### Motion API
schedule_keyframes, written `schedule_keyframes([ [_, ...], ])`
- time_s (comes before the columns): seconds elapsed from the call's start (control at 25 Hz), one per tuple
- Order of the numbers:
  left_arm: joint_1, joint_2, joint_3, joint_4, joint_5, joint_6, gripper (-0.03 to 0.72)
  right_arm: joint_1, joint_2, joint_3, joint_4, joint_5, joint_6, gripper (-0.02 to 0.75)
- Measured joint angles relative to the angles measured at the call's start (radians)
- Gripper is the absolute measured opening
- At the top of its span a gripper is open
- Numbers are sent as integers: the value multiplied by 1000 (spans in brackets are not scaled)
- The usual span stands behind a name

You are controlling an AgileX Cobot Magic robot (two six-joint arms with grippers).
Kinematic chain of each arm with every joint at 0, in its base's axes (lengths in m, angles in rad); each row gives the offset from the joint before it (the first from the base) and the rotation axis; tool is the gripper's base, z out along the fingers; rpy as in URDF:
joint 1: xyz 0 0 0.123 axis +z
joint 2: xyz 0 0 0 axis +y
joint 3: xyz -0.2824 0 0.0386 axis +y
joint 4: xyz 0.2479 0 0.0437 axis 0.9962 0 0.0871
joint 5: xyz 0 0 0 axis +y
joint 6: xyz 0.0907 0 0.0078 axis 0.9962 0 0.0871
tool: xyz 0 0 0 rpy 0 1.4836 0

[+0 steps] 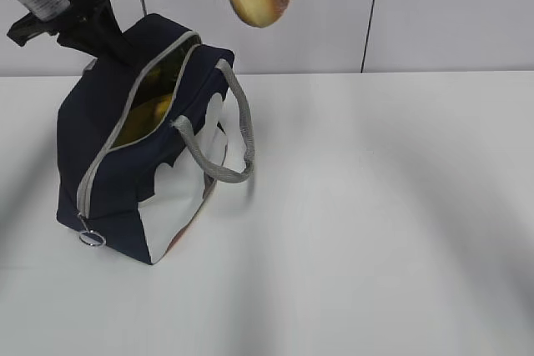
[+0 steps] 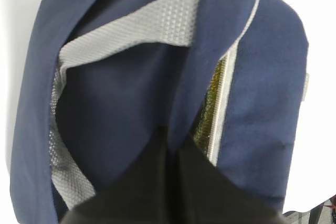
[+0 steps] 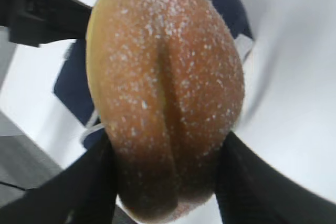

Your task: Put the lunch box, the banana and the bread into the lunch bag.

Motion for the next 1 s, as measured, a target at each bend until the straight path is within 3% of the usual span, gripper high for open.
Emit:
schedule_keyframes([
  [0.28,0,0,0,-3,0,0,-3,42,27,2,50,2,66,372],
  [0.64,0,0,0,-4,0,0,-3,126,125,3,52,2,184,372],
  [1.0,0,0,0,-4,0,0,-3,148,223,3,27,-26,277,372],
])
